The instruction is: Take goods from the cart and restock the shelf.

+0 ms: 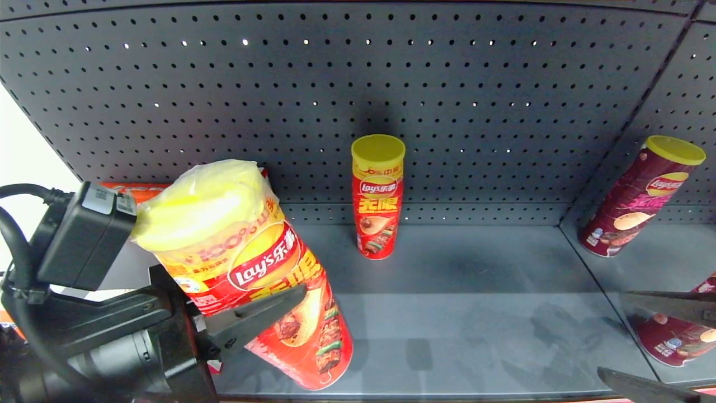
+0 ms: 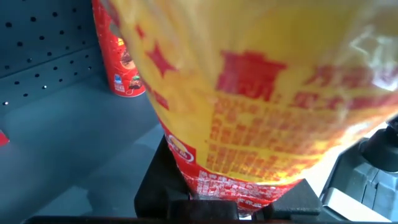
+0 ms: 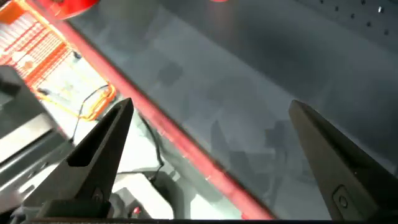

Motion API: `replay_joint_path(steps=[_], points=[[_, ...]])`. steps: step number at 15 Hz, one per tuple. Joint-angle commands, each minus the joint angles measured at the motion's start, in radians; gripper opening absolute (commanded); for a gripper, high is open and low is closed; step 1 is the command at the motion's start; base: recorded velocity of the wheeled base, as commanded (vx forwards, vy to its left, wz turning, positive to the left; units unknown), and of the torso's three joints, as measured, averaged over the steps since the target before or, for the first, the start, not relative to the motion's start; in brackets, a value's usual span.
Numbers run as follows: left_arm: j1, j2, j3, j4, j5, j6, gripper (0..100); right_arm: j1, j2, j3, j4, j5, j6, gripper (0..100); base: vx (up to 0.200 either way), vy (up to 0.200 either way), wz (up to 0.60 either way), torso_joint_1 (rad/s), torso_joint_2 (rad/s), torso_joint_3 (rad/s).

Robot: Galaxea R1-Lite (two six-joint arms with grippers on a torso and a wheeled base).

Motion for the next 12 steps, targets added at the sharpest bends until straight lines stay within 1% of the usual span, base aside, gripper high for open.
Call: replay_joint_path(steps=[1,3,4,6,8,10,12], points=[[0.0,-0.004,0.0,-0.001,0.0,-0.001,0,0.024,0.165,-0.06,-0.06,-0.026,0.005,100,0.0,0.0,0.0,0.0,0.0,0.0],[0.001,-0.011,0.0,-0.001,0.0,-0.002,0,0.014,0.246,-0.118,-0.069,-0.024,0.007,100,0.0,0.0,0.0,0.0,0.0,0.0],[0.012,-0.012,0.0,-0.001,0.0,-0.001,0,0.004,0.298,-0.146,-0.076,-0.03,0.008,100,0.0,0.0,0.0,0.0,0.0,0.0],[0.015,-0.014,-0.001,-0.001,0.0,-0.004,0,-0.007,0.387,-0.189,-0.147,-0.04,0.005,100,0.0,0.0,0.0,0.0,0.0,0.0],[0.015,-0.02,-0.001,-0.001,0.0,-0.013,0,-0.007,0.482,-0.247,-0.188,-0.053,0.005,100,0.0,0.0,0.0,0.0,0.0,0.0],[0.015,-0.018,-0.01,0.001,0.0,-0.016,0,-0.025,0.585,-0.307,-0.245,-0.044,0.0,100,0.0,0.0,0.0,0.0,0.0,0.0],[0.015,-0.014,-0.02,0.001,0.0,-0.016,0,-0.035,0.706,-0.365,-0.339,-0.043,-0.007,100,0.0,0.0,0.0,0.0,0.0,0.0]])
